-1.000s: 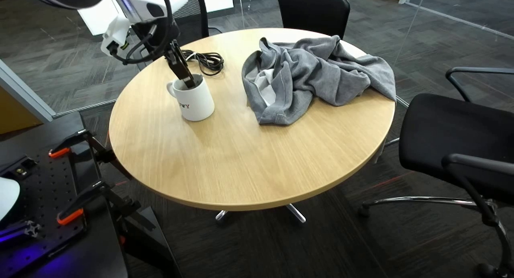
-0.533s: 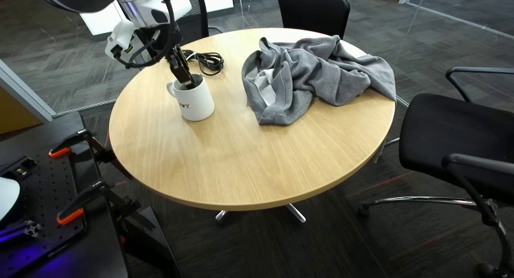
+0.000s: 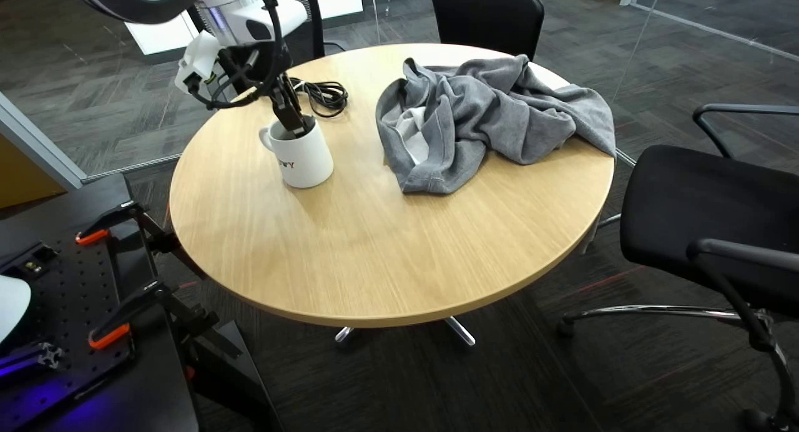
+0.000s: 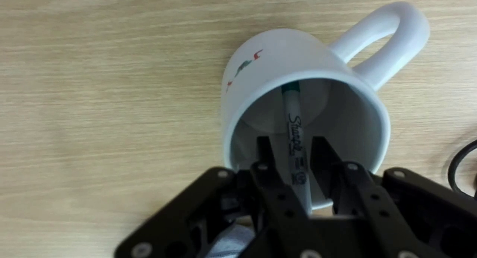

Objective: Pick up the pen from the white mug cup and place it on the table.

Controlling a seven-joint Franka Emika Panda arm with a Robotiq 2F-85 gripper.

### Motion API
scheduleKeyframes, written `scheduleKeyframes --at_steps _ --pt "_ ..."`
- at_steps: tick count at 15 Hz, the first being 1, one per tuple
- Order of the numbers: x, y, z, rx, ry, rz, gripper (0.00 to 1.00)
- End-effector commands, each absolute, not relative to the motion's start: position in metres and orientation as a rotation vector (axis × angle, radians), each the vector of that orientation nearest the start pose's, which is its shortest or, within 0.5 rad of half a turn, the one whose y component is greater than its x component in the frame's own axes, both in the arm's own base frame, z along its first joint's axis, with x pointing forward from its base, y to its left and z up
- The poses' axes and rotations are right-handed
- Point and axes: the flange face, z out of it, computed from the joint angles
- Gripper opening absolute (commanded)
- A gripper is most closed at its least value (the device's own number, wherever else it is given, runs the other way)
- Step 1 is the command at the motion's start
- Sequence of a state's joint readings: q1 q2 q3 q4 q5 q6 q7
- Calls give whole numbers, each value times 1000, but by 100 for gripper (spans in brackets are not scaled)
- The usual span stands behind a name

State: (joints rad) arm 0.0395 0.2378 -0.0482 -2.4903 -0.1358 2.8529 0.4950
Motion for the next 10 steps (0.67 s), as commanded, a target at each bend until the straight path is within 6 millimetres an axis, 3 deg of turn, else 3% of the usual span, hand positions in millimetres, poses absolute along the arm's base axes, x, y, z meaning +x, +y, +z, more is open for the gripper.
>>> scheduleKeyframes --at_steps 1,4,10 --pt "496 -2 204 -3113 580 -198 8" --pt "497 -1 201 -3115 575 -190 0" --pt "491 9 211 -3127 532 -233 3"
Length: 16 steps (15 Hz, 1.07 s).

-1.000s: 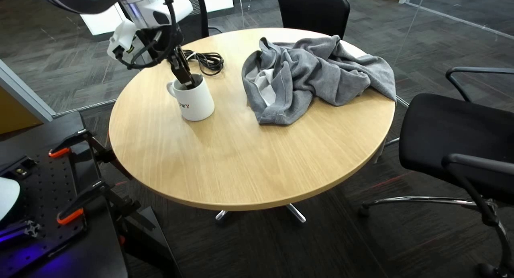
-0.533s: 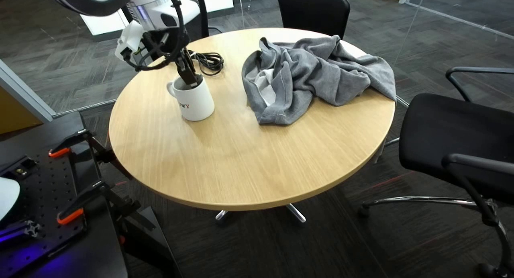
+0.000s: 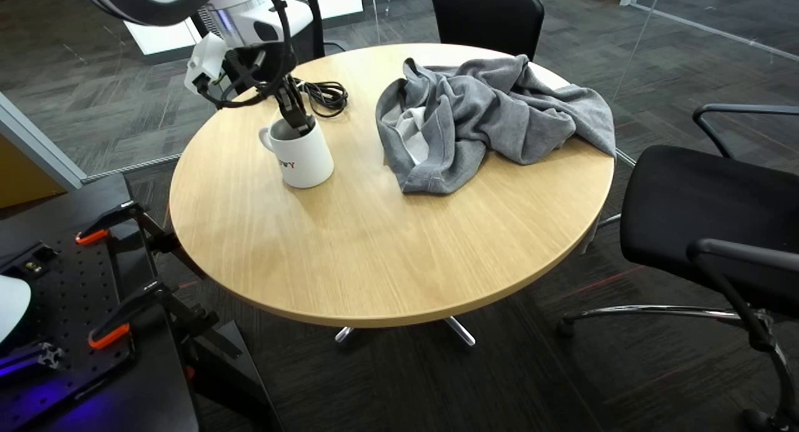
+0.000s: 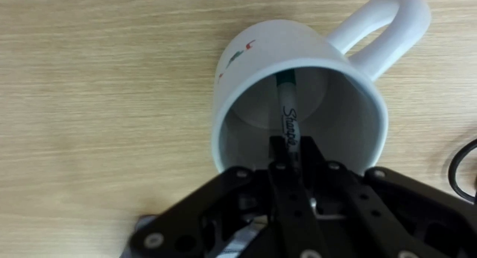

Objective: Pick up the pen from the white mug cup and place it on the table.

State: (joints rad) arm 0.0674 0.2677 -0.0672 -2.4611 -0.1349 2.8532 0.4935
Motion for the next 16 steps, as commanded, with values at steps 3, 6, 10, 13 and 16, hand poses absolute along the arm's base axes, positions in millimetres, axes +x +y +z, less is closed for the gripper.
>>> scheduleKeyframes --at_steps 3,6,10,13,16 --pt "488 13 220 -3140 502 -277 3" --pt "488 17 230 -3154 457 -320 3" --pt "487 19 250 -3173 411 -350 3" --pt "487 21 268 -3179 377 -380 3" --pt "485 23 290 -3192 340 -403 3"
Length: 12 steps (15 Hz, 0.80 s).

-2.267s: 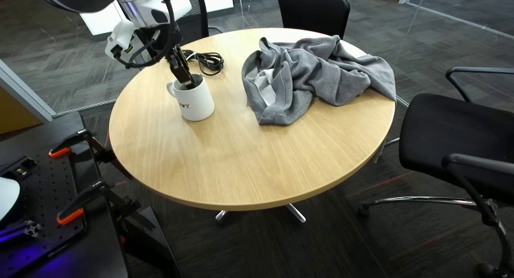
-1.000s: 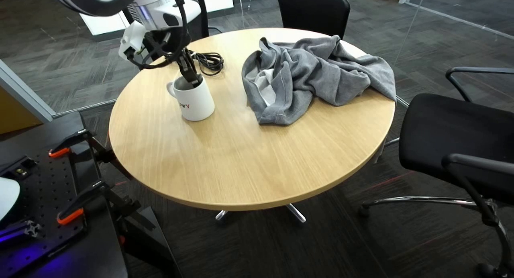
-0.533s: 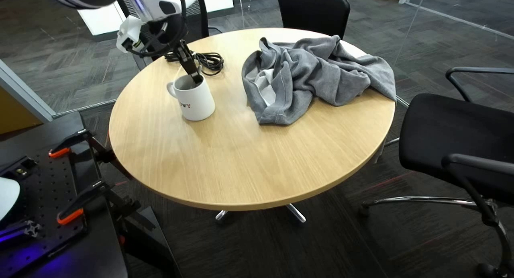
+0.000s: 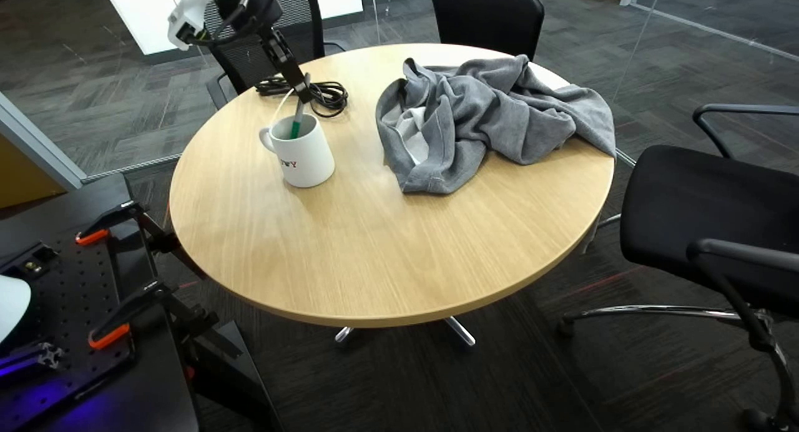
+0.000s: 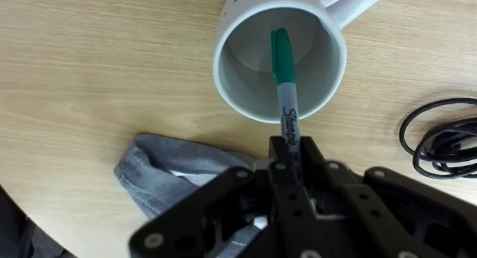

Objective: Pick up the pen from the white mug cup and place it on the table.

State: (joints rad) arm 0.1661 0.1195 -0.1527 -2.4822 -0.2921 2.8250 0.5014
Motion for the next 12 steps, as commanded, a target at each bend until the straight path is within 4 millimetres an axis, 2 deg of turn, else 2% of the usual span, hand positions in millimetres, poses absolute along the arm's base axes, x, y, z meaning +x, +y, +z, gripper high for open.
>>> scheduleKeyframes --at_steps 1,7,10,12 --pt "485 23 298 -3199 333 -394 3" --pt "474 43 346 -3253 245 -320 3" --pt "467 63 362 -3279 154 -298 3" --pt "461 81 367 -3286 15 -272 3"
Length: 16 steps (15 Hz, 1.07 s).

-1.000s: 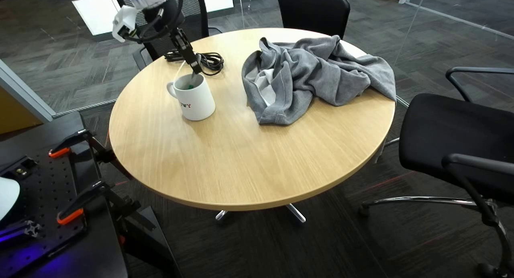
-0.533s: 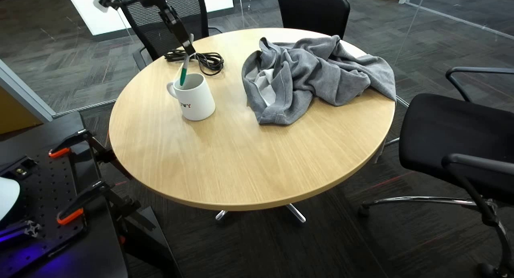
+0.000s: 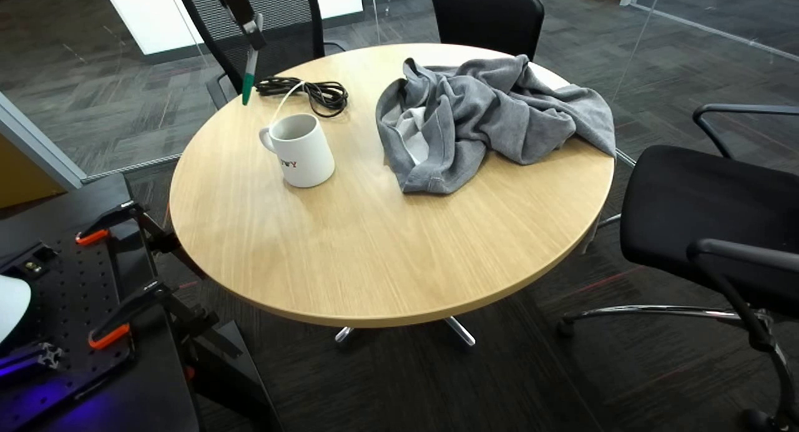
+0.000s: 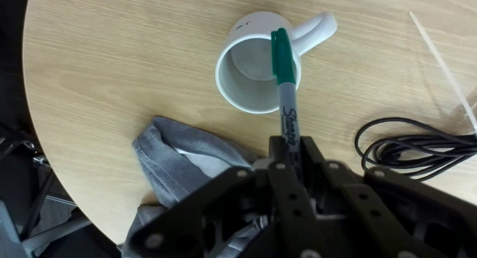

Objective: Pick up the pen from the white mug cup and place it on the table.

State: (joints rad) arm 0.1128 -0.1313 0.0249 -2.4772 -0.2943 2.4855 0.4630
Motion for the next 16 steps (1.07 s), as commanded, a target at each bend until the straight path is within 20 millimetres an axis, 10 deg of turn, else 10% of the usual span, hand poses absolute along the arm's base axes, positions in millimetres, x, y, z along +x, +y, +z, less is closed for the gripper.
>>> scheduleKeyframes --at_steps 1,8,16 --pt "458 90 366 -3288 -75 -257 3" --pt "438 150 341 -3213 -691 -55 3" --pt "436 170 279 -3076 -998 46 3"
